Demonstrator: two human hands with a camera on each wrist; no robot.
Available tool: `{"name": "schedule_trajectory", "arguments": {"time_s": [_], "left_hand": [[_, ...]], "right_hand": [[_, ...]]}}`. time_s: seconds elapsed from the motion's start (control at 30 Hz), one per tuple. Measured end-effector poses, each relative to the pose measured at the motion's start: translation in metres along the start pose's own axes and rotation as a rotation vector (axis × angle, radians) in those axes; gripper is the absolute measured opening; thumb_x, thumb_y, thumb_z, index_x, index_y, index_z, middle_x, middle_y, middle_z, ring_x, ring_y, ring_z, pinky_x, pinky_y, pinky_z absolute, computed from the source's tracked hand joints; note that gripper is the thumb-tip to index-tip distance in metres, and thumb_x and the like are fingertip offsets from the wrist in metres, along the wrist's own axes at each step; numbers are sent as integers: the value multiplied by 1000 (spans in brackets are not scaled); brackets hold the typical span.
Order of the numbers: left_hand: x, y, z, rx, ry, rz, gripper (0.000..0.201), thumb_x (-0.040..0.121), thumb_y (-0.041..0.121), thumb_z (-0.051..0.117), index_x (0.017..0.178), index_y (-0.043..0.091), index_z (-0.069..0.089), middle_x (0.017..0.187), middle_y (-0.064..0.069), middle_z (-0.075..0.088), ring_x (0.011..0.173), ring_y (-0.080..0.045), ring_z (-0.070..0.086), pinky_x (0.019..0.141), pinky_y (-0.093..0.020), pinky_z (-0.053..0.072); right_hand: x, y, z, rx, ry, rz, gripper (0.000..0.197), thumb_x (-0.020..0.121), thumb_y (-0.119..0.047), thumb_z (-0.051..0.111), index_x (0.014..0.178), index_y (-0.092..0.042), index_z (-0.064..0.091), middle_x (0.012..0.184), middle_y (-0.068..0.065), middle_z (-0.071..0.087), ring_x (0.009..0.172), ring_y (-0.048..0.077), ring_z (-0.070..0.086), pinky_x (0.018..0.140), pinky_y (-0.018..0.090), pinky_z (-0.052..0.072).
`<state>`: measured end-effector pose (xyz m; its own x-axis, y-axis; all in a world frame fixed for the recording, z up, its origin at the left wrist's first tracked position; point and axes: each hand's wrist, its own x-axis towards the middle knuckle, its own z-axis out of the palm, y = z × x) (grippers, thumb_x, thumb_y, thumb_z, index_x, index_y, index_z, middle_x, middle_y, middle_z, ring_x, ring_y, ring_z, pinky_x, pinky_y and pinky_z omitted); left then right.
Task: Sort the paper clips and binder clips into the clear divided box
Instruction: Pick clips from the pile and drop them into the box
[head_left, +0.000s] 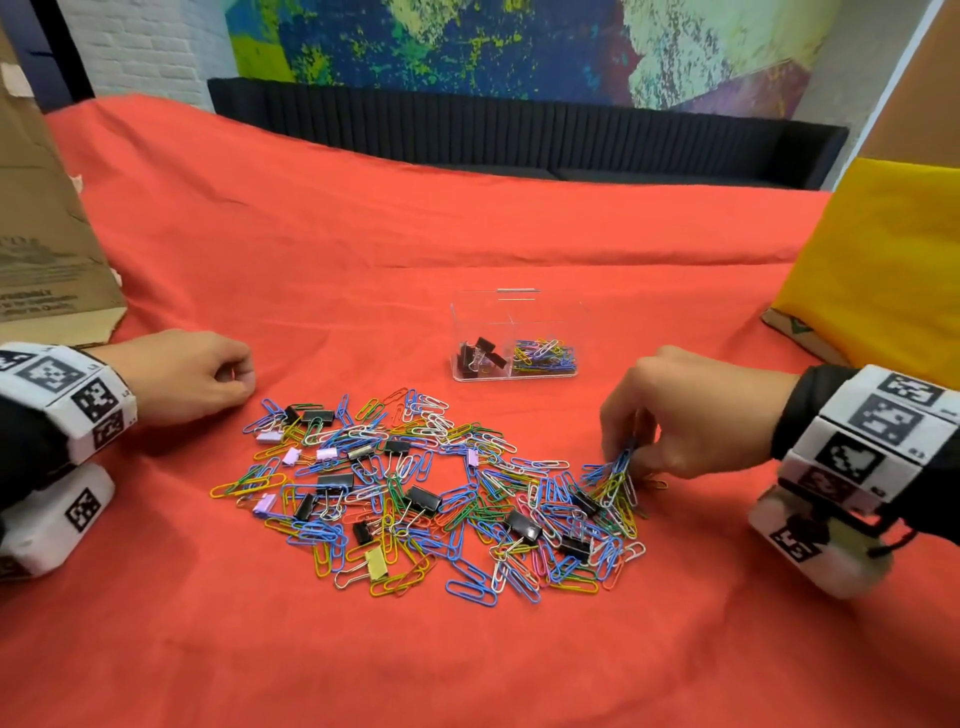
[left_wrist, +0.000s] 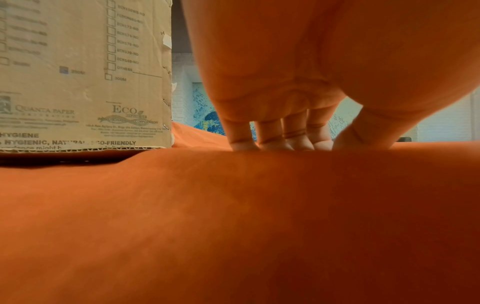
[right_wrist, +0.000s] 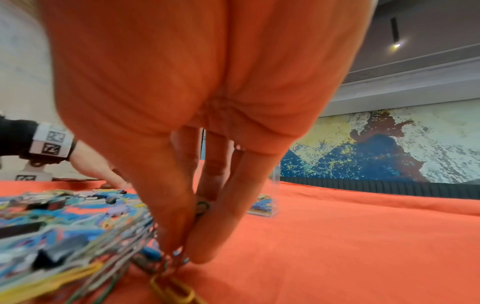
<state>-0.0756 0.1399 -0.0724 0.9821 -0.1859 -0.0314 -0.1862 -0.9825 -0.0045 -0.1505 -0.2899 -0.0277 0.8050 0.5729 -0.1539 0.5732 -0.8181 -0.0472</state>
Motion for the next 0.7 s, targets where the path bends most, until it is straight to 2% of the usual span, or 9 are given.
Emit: {"name": "schedule_trajectory", "arguments": {"time_s": [0.17,0.3,0.43,0.5,0.57,0.7], "left_hand": [[-2,2,-1,-12,3,-3,10,89,26,60,79,23,61,67,9,63,61,-7,55,56,-15,36],[-2,1,-1,-25,3,-7,11,89,26,60,78,24,61,66,9,63,61,-7,56,57,-17,37],[-2,2,-1,-31,-7,0,10,88,26,59,78,24,60,68,8,64,63,-8,57,58,-17,39],[-4,4,-3,-19,-11,-2,10,88,27,58,79,25,60,69,8,64,64,-6,57,60,-18,40],[-4,6,-1,-7,-10,-5,11,89,28,57,79,24,59,70,8,64,65,-7,57,66,-23,43],[-4,1,-2,12,-10,-11,12,89,30,56,78,24,57,72,9,64,68,-10,57,71,-26,44]], "right_hand": [[2,6,-19,75,31,62,14,73,-17,75,77,-31,76,57,-27,64,66,-3,67,66,13,49],[11,12,-38,88,123,108,15,70,-15,76,76,-29,77,61,-19,69,64,-3,68,64,11,48],[37,22,-60,73,355,185,16,69,-15,77,72,-31,76,61,-17,70,66,2,68,70,20,52],[55,25,-68,15,456,209,13,70,-15,77,76,-27,78,59,-10,69,68,9,68,74,24,52],[72,28,-70,-12,502,221,12,71,-13,75,78,-22,79,65,-6,70,71,15,67,78,28,53],[104,32,-67,0,504,282,14,71,-10,72,75,-21,79,73,-2,74,74,17,67,75,27,53]]}}
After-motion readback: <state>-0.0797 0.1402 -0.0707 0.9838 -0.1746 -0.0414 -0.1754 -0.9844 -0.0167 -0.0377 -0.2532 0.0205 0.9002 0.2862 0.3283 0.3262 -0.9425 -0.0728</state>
